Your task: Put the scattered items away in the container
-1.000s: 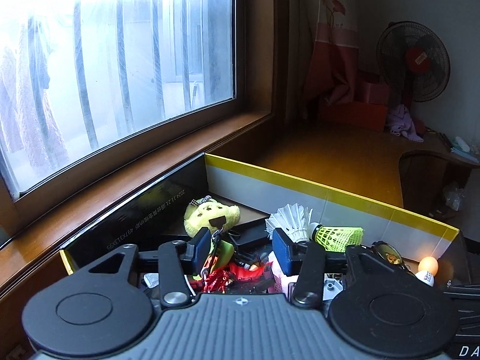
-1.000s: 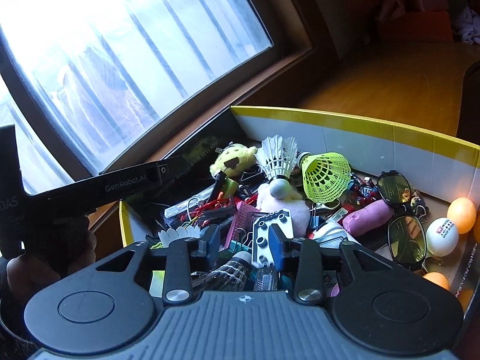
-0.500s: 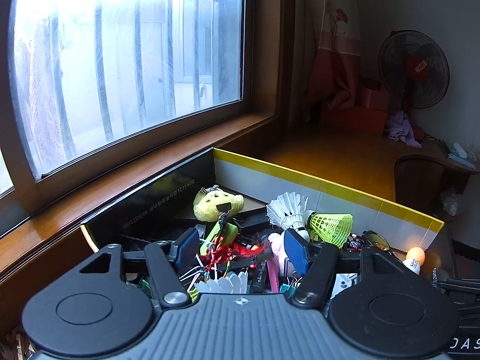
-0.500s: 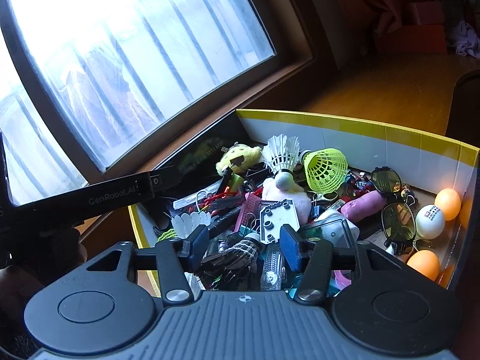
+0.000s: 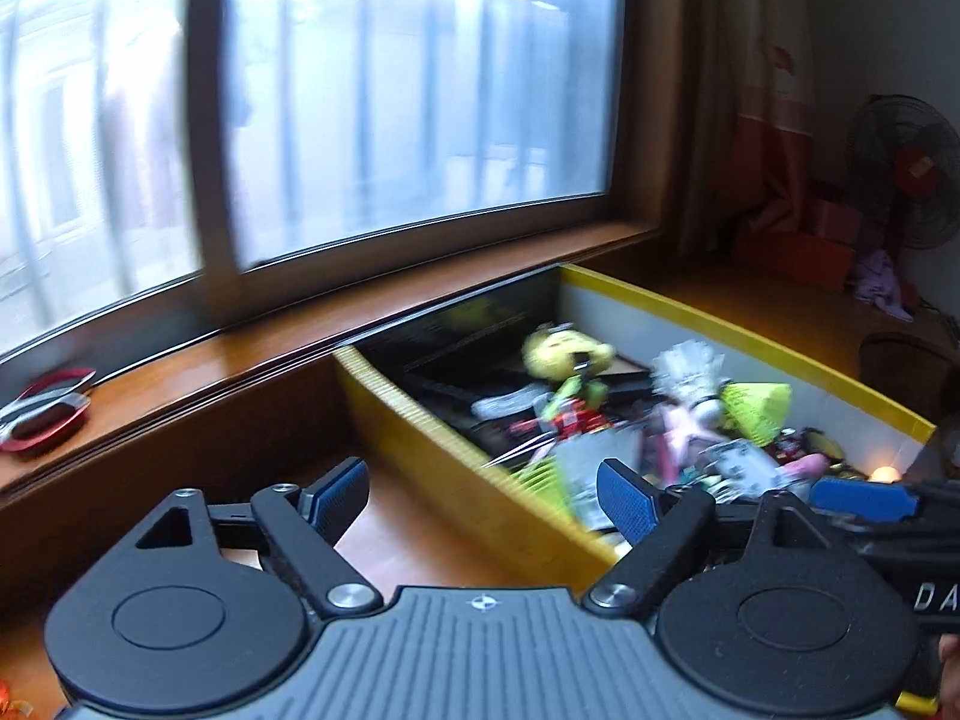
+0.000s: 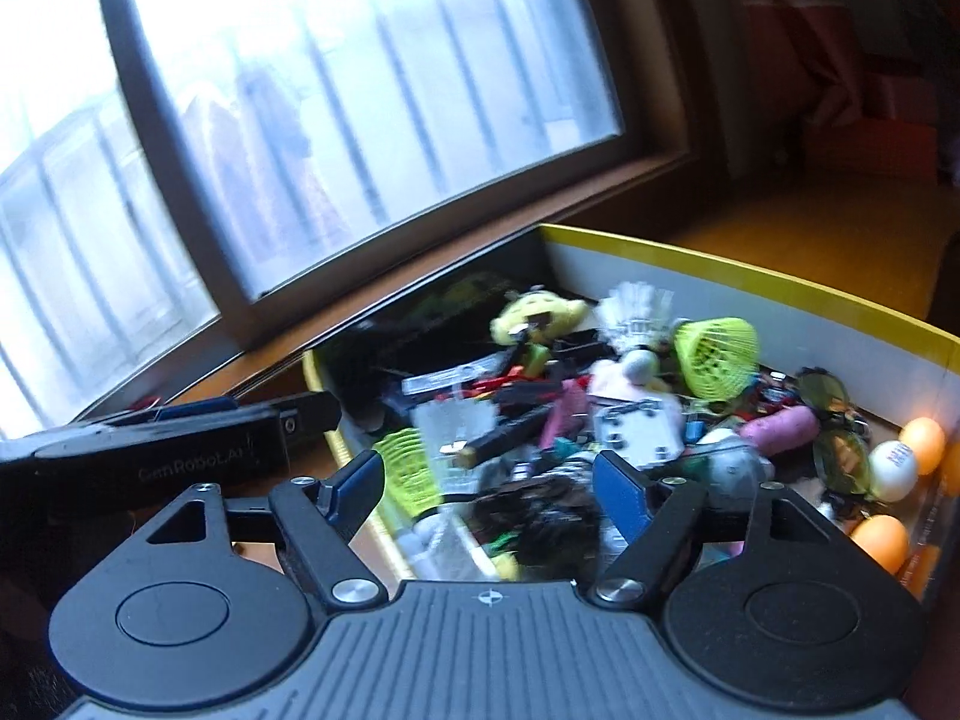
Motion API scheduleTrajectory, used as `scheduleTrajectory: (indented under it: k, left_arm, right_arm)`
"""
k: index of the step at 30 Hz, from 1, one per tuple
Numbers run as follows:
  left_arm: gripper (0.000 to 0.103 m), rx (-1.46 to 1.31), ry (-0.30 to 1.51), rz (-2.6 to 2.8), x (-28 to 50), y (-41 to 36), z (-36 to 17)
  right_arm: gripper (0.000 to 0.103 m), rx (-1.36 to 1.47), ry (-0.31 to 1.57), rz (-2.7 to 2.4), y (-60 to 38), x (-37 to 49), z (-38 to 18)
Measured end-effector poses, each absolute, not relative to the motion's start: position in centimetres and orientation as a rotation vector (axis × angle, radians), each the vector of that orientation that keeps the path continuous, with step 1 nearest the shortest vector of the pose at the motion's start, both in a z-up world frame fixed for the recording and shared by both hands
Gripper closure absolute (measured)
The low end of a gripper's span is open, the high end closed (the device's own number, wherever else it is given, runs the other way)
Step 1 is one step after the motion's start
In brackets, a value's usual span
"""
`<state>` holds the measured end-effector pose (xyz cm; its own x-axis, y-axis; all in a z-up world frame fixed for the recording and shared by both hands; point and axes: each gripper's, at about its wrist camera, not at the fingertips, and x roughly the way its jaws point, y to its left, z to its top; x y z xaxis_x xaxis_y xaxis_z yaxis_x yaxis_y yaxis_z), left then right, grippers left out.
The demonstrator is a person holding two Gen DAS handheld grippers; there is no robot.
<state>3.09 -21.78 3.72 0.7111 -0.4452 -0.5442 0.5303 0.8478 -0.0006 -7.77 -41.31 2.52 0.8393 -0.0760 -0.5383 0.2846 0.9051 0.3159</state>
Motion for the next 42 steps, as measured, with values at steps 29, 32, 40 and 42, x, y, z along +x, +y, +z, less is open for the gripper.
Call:
scheduleTrajectory:
  k: [29, 32, 40, 42]
  left_arm:
    - [0.014, -0.072, 0.748, 0.116, -1.2, 9.4, -1.5]
    - [0.014, -0.061, 0.736, 0.103, -0.5, 9.7, -1.7]
    - [0.014, -0.050, 0.745, 0.092, -0.5, 10.7, -2.6]
    - [0.014, -0.057, 0.745, 0.094, -0.6, 10.9, -2.8]
  right_arm:
    - [0.064, -0.036, 0.791, 0.485, -11.9, 11.1, -2.3]
    - [0.065, -0.096, 0.792, 0.472, -9.6, 13.4, -3.8]
    - [0.070, -0.139, 0.795, 0.410, -7.1, 17.6, -5.8]
    - [0.079, -0.150, 0.810, 0.406, -6.9, 18.1, -6.2]
